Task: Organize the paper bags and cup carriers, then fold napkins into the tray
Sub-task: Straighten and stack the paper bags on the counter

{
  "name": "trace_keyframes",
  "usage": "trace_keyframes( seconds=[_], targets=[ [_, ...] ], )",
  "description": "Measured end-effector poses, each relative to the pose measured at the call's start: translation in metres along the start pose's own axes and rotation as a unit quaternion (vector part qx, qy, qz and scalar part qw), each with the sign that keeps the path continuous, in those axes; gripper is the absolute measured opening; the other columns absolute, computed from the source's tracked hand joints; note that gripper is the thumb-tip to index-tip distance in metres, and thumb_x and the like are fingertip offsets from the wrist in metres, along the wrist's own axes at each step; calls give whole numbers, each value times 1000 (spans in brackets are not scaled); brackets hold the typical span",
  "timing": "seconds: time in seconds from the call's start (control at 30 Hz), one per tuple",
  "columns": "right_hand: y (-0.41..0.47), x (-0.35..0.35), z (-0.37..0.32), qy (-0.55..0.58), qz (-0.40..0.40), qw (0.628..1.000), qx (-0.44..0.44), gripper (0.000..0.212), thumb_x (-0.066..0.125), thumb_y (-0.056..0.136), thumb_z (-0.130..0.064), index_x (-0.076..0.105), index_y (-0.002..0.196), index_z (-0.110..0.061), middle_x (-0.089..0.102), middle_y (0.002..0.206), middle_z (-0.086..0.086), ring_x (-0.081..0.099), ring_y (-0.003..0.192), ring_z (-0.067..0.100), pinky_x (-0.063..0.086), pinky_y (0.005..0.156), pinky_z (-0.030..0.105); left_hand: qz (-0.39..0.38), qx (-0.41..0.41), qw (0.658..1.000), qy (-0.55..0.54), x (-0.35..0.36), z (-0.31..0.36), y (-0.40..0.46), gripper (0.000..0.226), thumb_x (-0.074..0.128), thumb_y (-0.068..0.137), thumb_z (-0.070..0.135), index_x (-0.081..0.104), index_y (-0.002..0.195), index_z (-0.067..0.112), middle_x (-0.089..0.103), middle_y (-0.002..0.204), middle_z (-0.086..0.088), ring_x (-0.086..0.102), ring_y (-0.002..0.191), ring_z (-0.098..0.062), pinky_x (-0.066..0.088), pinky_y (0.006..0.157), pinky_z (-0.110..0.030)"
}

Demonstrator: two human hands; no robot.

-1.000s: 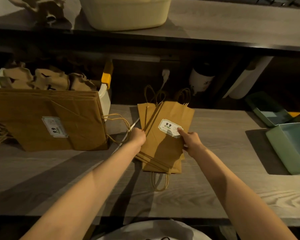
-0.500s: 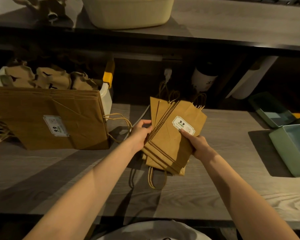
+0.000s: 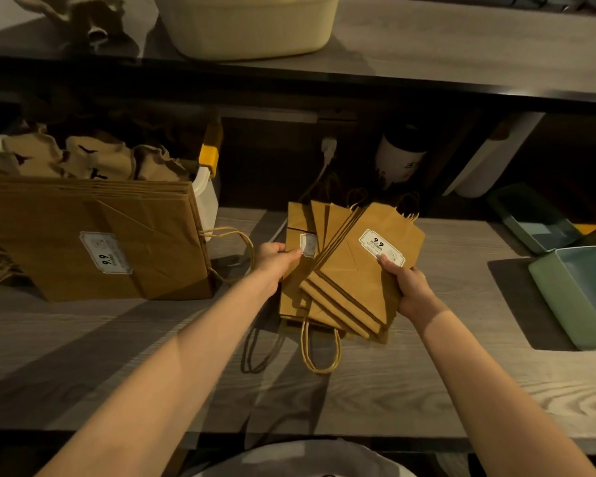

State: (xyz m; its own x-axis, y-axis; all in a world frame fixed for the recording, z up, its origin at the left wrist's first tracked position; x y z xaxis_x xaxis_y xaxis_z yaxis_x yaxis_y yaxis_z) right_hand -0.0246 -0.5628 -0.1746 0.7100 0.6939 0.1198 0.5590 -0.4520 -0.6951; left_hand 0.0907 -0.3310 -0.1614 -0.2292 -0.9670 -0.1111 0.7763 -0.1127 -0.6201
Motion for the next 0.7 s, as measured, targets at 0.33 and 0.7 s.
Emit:
trace_keyframes(
  seconds=[0.33,0.7],
  targets=[
    [2,-9,-11,-9,34,999,-29,57,71,82,-14,45,132,-8,61,121,11,60,102,28,50,80,44,28,81,985,151,0,27,-6,33,41,98,17,43,130,7,53,126,-12,53,112,-25,46,90,-37],
    [2,-5,-2,-56,29,997,-45,41,55,94,-13,42,133,-6,57,123,14,57,98,27,47,75,42,138,296,899,293,-37,133,-52,18,35,100,18,47,109,7,56,100,-8,51,73,-12,36,52,-18]
  ],
)
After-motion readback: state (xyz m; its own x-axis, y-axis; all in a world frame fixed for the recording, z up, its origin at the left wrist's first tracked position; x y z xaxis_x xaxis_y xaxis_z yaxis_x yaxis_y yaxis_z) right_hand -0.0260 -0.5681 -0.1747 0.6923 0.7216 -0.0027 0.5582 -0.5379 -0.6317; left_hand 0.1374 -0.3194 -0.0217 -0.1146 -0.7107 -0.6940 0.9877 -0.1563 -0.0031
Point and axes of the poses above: each hand's wrist, its own y-axis towards the middle knuckle, its own x-axis out of the palm, z = x × y, the point moved 10 cm from there along y, towards the middle knuckle
